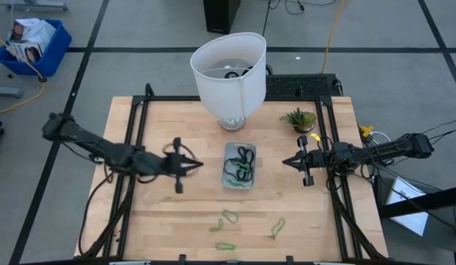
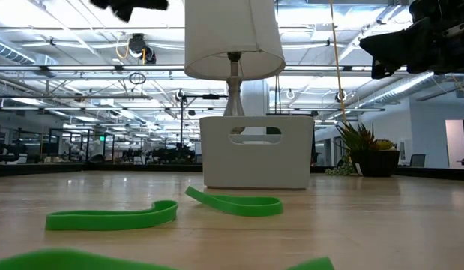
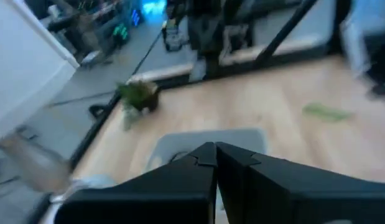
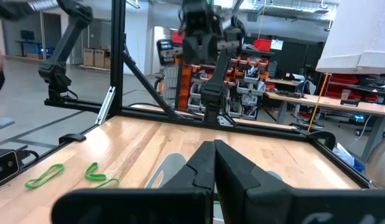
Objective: Pick and place rubber bands into bin
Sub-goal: Put the green rubber band into the gray bin
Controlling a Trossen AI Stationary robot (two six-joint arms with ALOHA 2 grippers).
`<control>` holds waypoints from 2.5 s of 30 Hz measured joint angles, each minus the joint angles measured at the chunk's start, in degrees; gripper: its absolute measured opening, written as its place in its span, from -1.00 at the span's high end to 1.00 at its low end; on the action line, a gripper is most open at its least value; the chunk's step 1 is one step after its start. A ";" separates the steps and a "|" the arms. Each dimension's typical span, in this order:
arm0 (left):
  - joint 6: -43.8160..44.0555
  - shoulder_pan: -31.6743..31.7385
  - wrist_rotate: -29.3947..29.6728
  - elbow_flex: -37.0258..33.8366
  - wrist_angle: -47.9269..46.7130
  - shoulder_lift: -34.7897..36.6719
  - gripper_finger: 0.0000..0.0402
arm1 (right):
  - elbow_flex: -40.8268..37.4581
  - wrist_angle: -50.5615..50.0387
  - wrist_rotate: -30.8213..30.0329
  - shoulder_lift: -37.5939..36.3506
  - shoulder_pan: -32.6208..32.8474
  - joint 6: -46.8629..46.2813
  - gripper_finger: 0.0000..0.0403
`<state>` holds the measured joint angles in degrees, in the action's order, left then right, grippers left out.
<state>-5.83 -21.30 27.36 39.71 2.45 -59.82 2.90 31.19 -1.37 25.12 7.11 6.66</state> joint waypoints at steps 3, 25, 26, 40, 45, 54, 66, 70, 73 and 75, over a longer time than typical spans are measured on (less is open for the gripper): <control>0.10 0.41 -6.25 -11.21 11.28 5.03 0.94 | 0.00 0.05 -0.02 0.05 0.00 0.00 1.00; -6.28 0.76 -8.01 -30.39 35.01 6.72 0.98 | 0.01 1.25 -0.12 3.08 0.00 0.66 1.00; -6.26 0.76 -7.90 -30.39 34.88 6.72 0.96 | 0.24 1.66 -0.41 3.48 0.10 0.91 0.99; -6.14 0.76 -6.30 -30.33 34.57 6.76 0.85 | 25.84 -28.94 -13.92 26.62 20.68 -5.90 0.95; -6.10 0.76 -6.30 -30.31 35.20 6.76 0.85 | 34.76 -31.05 -13.62 39.56 29.05 -9.72 0.87; -8.42 0.76 -6.28 -30.28 43.16 6.76 0.85 | 42.58 -30.46 -8.37 56.82 32.98 -21.04 0.36; -2.63 0.55 -6.35 -30.28 38.26 6.76 0.85 | 42.58 -35.72 -9.21 62.89 37.40 -28.83 -0.23; -2.34 0.55 -6.35 -30.28 37.04 6.76 0.85 | 42.58 -36.20 -10.74 64.02 38.03 -27.13 -0.21; -1.32 0.55 -6.35 -30.28 36.83 6.76 0.85 | 42.58 -35.85 -10.77 65.35 38.05 -27.13 -0.17; -1.16 0.55 -6.35 -30.28 36.29 6.76 0.85 | 42.58 -35.78 -10.54 66.69 38.36 -27.43 -0.16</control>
<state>-6.98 -20.75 21.01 9.43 38.74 -53.06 45.47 -4.59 -11.91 91.81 45.48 -20.78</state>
